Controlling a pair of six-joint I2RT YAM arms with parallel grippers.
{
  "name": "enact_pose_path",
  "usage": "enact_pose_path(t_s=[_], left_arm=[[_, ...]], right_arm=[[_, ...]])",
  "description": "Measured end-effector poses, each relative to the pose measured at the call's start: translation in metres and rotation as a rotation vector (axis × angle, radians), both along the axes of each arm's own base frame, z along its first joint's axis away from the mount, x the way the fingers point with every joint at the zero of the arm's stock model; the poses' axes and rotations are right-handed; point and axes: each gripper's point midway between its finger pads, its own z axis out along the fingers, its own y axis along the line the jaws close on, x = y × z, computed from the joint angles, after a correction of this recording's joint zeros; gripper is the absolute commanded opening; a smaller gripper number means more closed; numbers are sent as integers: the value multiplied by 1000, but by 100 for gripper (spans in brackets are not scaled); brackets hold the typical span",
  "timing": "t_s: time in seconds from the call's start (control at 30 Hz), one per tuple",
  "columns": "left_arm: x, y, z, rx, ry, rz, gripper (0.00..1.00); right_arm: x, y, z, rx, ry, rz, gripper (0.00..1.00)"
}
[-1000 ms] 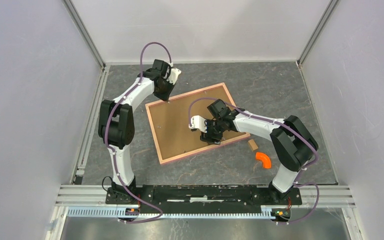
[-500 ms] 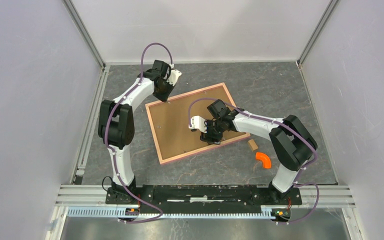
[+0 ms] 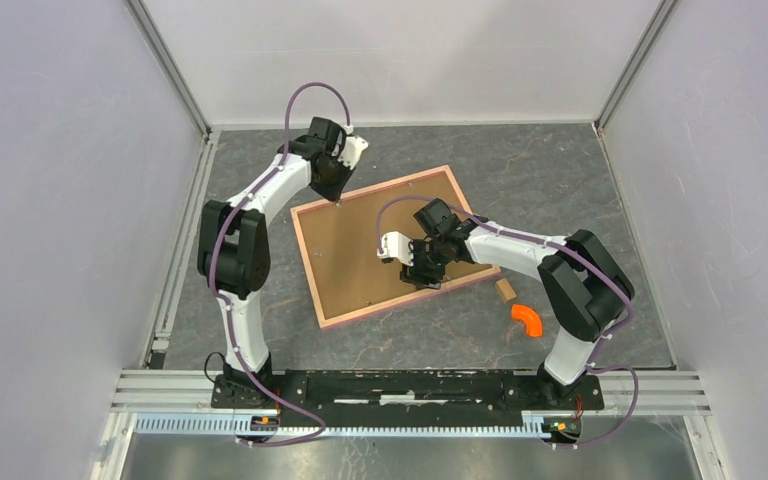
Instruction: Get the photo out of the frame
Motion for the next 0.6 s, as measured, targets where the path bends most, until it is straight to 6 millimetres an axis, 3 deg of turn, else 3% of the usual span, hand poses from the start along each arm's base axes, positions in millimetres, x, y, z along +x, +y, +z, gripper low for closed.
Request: enact_pose_path(t_s=[0.2, 0.6], left_arm=[[7, -4, 8, -5, -23, -4, 2], [7, 4, -9, 49, 1, -5, 2]], right_arm=[[0, 0, 0, 0, 0, 0, 60], [0, 0, 0, -1, -1, 2, 59]])
